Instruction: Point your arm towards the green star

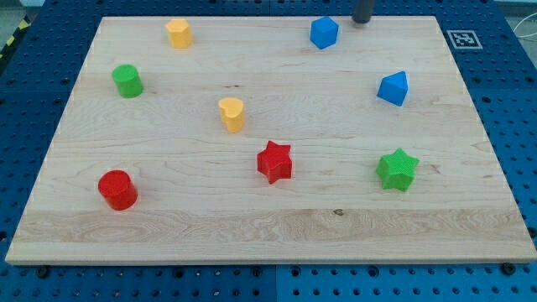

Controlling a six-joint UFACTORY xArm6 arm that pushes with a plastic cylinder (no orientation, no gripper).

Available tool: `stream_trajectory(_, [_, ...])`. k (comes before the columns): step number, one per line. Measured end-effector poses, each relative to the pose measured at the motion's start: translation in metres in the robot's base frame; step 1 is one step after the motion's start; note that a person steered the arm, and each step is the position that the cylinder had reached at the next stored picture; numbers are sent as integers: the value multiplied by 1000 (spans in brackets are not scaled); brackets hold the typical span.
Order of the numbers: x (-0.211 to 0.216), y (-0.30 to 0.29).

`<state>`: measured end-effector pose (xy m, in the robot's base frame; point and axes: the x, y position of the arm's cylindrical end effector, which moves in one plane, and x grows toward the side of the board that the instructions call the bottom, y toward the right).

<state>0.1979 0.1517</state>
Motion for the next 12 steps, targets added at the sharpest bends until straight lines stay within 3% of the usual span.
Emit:
stream_trajectory(4, [20,-9])
stream_trajectory(6, [47,66])
stream_trajectory(10, [112,-55])
stream_trajectory(12, [183,-26])
